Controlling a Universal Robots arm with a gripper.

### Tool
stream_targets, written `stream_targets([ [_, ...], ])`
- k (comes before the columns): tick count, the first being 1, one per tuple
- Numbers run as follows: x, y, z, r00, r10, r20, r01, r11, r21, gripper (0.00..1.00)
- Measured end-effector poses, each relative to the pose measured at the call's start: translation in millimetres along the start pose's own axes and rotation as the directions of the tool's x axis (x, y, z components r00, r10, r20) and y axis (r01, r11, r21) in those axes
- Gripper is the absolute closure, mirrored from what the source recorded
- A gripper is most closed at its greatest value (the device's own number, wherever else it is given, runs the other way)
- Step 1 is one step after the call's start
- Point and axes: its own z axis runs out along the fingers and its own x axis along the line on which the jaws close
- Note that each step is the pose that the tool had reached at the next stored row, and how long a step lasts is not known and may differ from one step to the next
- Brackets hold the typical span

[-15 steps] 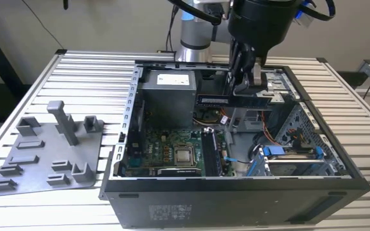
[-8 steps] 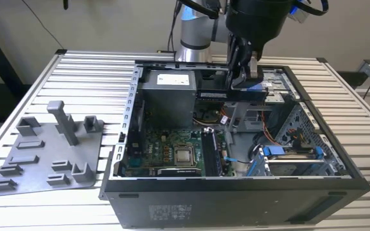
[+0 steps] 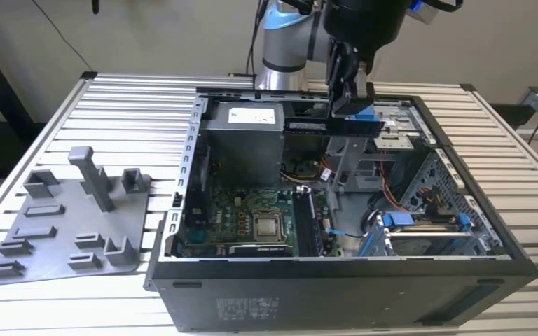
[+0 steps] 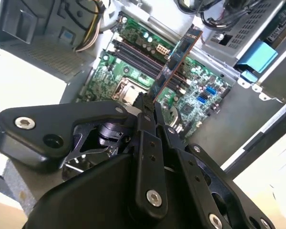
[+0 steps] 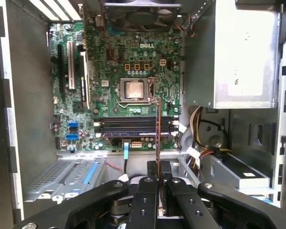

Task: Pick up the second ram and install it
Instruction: 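Insert the second ram into the second slot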

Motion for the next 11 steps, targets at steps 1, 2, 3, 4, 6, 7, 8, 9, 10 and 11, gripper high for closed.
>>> stream_targets([
  [1,-2.4,0.1,0.2,1.0000,0.000,0.0001,0.000,1.0000,0.0000,0.86],
  [2,-4.4,0.2,0.2,1.0000,0.000,0.0000,0.000,1.0000,0.0000,0.86],
  [3,-6.1,0.3,0.3,1.0000,0.000,-0.0001,0.000,1.0000,0.0000,0.86],
  [4,-7.7,0.3,0.5,1.0000,0.000,-0.0001,0.000,1.0000,0.0000,0.86],
  [6,-10.8,0.5,0.6,1.0000,0.000,-0.0001,0.000,1.0000,0.0000,0.86],
  [7,-12.3,0.5,0.7,1.0000,0.000,-0.0002,0.000,1.0000,0.0000,0.86],
  [8,-13.9,0.6,0.8,1.0000,0.000,-0.0001,0.000,1.0000,0.0000,0.86],
  [9,-16.0,0.8,1.0,1.0000,0.000,0.0000,0.000,1.0000,0.0000,0.86],
  [10,-18.2,0.9,1.0,1.0000,0.000,-0.0002,0.000,1.0000,0.0000,0.86],
  [11,-20.3,1.1,1.1,1.0000,0.000,-0.0003,0.000,1.0000,0.0000,0.86],
])
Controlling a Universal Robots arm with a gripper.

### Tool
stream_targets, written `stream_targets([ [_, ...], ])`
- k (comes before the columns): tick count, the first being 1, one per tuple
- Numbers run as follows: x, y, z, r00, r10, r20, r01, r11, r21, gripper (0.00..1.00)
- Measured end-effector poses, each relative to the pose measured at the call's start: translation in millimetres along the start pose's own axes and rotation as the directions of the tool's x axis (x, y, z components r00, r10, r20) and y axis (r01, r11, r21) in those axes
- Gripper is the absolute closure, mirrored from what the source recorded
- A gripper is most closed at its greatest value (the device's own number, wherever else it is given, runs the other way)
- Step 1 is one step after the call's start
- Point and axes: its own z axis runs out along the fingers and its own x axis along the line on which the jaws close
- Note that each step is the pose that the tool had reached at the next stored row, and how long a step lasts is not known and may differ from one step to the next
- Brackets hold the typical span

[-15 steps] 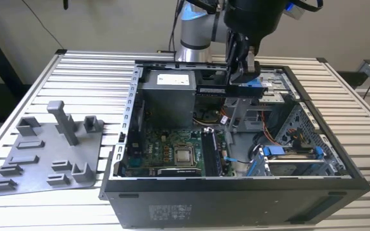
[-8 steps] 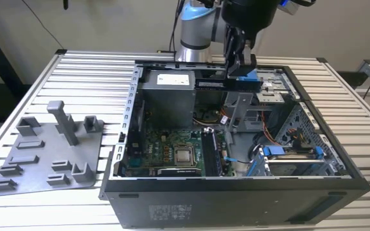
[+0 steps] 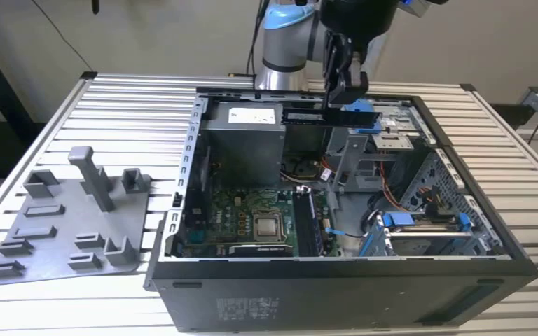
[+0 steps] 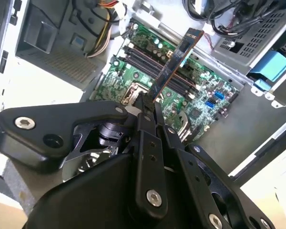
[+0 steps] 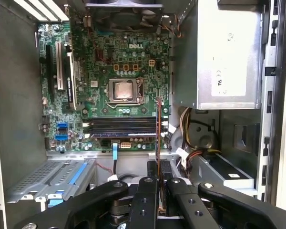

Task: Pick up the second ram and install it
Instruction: 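Insert the second ram into the second slot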

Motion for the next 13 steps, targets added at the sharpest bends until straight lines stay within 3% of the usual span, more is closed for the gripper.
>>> stream_targets([
  [5,-8.7,0.4,0.5,1.0000,0.000,-0.0001,0.000,1.0000,0.0000,0.86],
  [13,-9.1,0.4,0.5,1.0000,0.003,0.0000,-0.003,1.0000,0.0001,0.86],
])
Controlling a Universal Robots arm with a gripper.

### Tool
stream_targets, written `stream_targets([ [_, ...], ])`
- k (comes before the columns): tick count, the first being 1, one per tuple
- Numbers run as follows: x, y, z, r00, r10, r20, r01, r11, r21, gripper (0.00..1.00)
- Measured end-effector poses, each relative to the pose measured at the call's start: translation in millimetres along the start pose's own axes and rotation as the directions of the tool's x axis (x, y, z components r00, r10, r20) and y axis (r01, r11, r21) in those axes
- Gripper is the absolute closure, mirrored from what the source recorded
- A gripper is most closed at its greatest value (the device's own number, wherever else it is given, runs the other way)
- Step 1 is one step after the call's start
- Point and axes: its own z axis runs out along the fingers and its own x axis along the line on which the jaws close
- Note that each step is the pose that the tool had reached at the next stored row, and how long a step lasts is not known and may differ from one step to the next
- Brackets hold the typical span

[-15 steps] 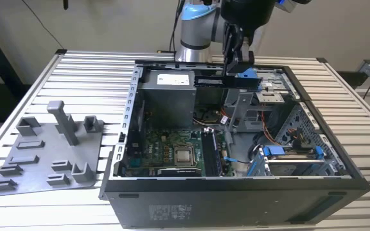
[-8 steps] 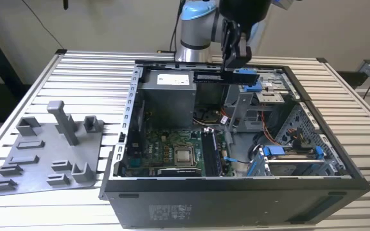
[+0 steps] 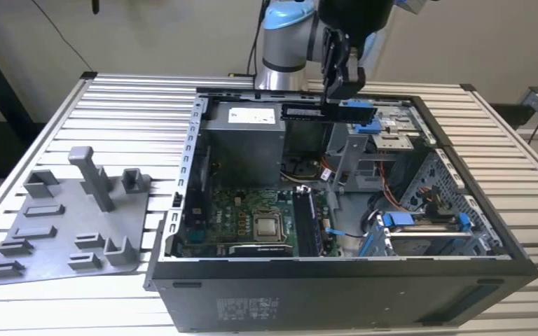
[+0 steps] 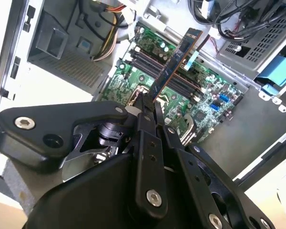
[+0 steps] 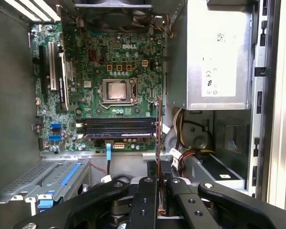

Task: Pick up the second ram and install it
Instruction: 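Insert the second ram into the second slot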

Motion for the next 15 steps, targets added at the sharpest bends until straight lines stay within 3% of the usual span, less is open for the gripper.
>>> stream_targets([
  [4,0.0,0.0,0.2,0.9986,0.053,-0.0003,-0.053,0.9986,0.0029,0.86],
  [8,0.0,0.0,0.4,0.9934,0.114,-0.0008,-0.114,0.9934,0.0061,0.86],
  [12,0.0,0.0,0.7,0.9850,0.173,-0.0008,-0.173,0.9849,0.0093,0.86],
  [15,0.0,0.0,0.9,0.9754,0.221,-0.0009,-0.221,0.9753,0.0118,0.86],
])
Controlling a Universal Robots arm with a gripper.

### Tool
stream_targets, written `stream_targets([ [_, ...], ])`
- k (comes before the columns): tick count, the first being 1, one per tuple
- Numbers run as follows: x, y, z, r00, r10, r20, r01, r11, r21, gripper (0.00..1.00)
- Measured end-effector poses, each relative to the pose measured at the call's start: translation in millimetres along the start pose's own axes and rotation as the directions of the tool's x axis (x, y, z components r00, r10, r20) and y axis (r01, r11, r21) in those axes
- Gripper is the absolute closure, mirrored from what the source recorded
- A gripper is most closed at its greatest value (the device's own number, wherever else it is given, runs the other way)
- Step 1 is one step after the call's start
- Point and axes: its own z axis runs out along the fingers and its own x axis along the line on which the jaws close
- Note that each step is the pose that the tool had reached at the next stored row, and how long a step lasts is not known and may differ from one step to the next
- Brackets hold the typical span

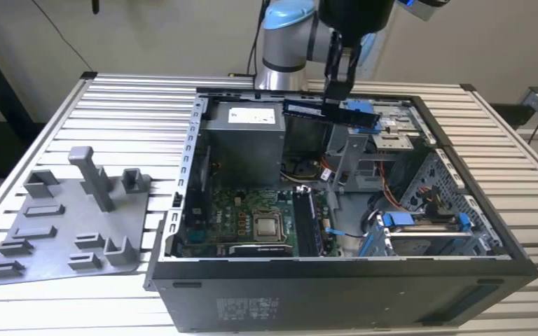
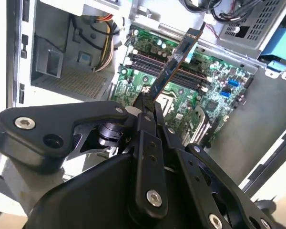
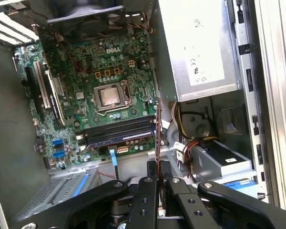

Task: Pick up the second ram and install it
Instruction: 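Insert the second ram into the second slot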

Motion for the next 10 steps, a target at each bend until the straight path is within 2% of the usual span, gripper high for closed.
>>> stream_targets([
  [3,0.0,0.0,0.3,0.9987,0.051,-0.0004,-0.051,0.9987,0.0027,0.86],
  [5,0.0,0.0,0.5,0.9964,0.085,-0.0006,-0.085,0.9964,0.0045,0.86],
  [7,0.0,0.0,0.7,0.9931,0.117,-0.0008,-0.117,0.9931,0.0062,0.86],
  [10,0.0,0.0,1.0,0.9857,0.169,-0.0009,-0.169,0.9856,0.0089,0.86],
])
